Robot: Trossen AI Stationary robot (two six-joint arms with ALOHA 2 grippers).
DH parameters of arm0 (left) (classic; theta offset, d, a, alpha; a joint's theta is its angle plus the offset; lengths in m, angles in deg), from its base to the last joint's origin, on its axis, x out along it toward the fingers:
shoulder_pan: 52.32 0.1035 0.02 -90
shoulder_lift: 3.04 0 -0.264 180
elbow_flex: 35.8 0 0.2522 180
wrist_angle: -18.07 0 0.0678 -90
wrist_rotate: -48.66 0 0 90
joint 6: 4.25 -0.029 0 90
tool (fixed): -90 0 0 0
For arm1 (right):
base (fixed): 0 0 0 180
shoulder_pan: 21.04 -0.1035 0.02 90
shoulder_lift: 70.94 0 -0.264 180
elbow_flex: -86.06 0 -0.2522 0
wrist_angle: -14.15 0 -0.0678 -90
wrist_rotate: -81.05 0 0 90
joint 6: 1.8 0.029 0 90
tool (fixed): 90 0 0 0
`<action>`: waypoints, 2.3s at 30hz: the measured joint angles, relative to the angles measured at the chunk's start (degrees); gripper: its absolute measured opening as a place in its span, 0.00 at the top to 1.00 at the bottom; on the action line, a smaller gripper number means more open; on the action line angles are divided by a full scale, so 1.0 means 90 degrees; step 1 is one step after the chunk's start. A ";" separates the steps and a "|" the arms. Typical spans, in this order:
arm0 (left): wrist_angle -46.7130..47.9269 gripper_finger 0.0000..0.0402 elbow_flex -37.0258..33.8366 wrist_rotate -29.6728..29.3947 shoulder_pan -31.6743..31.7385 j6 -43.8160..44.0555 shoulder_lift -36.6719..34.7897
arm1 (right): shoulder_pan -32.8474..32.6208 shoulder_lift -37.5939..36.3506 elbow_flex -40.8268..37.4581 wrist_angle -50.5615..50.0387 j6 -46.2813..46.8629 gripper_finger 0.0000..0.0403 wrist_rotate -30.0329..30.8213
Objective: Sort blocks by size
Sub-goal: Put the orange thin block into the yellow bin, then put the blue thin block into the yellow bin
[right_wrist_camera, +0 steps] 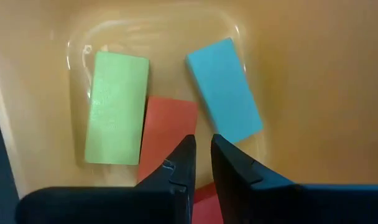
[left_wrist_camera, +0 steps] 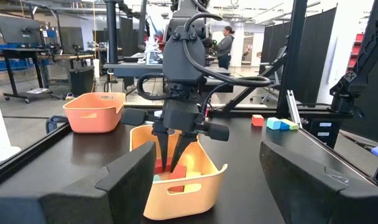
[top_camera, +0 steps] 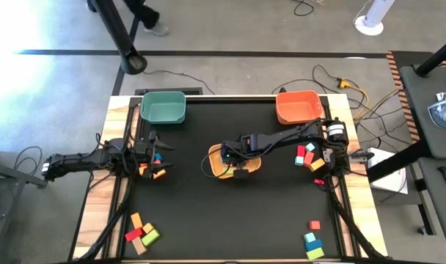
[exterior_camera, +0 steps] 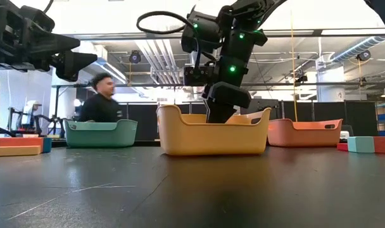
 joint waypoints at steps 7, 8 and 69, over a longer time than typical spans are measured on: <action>0.0001 0.32 0.0000 0.0000 0.0000 0.0001 0.0000 | -0.0046 -0.0217 0.0323 -0.0233 -0.0116 0.92 0.0055; -0.0001 0.32 0.0000 0.0000 -0.0002 0.0000 0.0000 | -0.0082 -0.0301 0.0407 -0.0372 -0.0113 0.92 0.0057; 0.0003 0.32 0.0000 0.0000 0.0000 0.0001 0.0025 | -0.7615 -0.0331 -0.0494 -0.1711 1.0241 0.48 -0.1525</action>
